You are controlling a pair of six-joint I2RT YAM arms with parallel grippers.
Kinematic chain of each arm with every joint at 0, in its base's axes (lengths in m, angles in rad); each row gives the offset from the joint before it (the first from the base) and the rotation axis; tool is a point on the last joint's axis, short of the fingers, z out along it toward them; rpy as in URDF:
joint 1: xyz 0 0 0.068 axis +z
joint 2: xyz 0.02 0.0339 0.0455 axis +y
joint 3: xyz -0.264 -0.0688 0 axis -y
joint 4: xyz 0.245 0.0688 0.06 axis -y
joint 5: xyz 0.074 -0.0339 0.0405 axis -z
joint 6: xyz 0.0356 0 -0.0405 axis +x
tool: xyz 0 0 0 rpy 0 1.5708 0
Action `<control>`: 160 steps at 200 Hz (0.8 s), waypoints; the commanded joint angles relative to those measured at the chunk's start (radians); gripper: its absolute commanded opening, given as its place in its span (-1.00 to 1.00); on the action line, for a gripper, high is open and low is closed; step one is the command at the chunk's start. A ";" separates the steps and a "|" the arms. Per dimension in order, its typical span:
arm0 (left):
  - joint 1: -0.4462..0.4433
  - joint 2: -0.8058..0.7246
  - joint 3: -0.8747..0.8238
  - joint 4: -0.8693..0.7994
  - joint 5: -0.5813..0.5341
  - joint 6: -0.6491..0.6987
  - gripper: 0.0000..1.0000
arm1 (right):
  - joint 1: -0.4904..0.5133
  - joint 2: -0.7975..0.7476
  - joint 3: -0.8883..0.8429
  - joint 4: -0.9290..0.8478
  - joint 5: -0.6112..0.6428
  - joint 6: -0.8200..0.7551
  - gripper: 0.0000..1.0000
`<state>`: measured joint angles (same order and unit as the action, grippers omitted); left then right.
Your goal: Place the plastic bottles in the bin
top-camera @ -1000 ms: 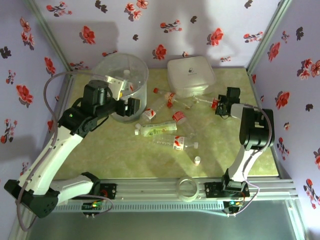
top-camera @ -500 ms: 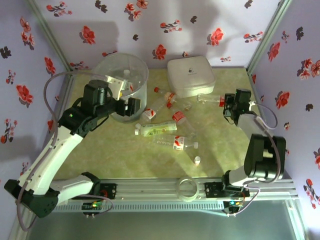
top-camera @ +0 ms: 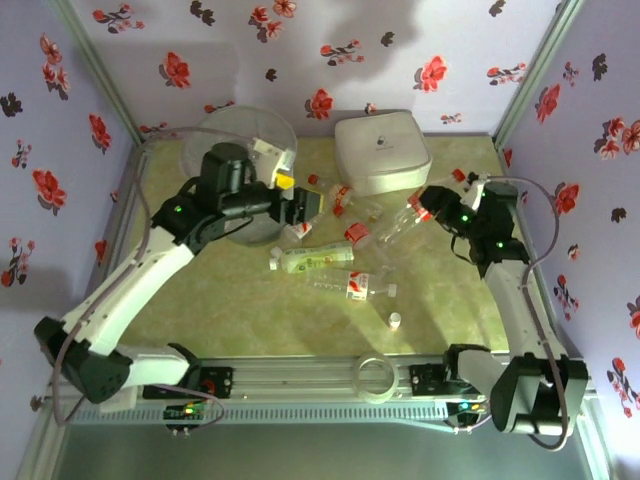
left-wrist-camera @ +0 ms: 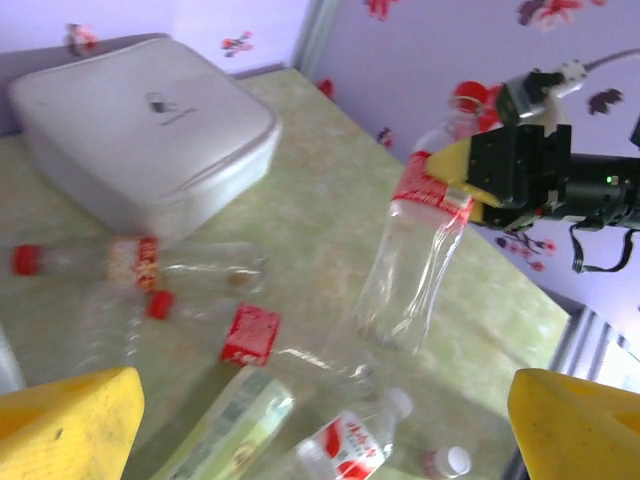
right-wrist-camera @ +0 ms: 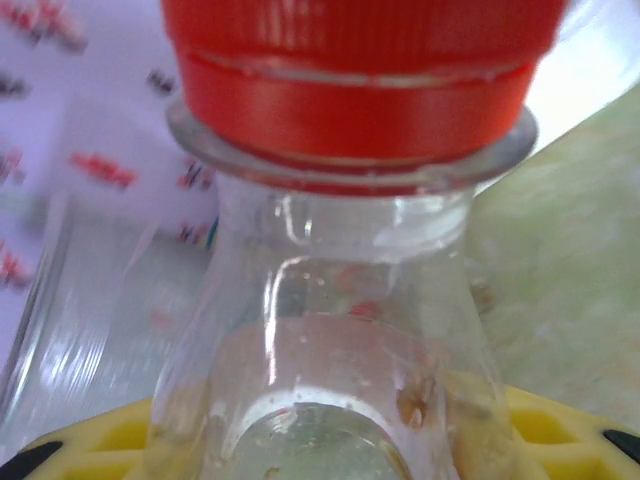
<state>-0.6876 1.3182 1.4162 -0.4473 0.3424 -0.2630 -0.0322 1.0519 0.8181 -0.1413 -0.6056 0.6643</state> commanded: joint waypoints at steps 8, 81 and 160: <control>-0.084 0.106 0.072 0.043 0.070 0.006 1.00 | 0.050 -0.058 0.049 -0.029 -0.168 -0.119 -0.13; -0.153 0.260 0.087 0.105 0.132 -0.018 1.00 | 0.150 -0.061 0.041 0.104 -0.271 -0.031 -0.12; -0.188 0.321 0.087 0.161 0.191 -0.079 1.00 | 0.190 -0.044 0.029 0.172 -0.254 0.010 -0.04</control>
<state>-0.8570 1.6100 1.4784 -0.3408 0.4919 -0.3122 0.1371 0.9989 0.8501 -0.0410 -0.8436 0.6445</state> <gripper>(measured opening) 0.997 0.517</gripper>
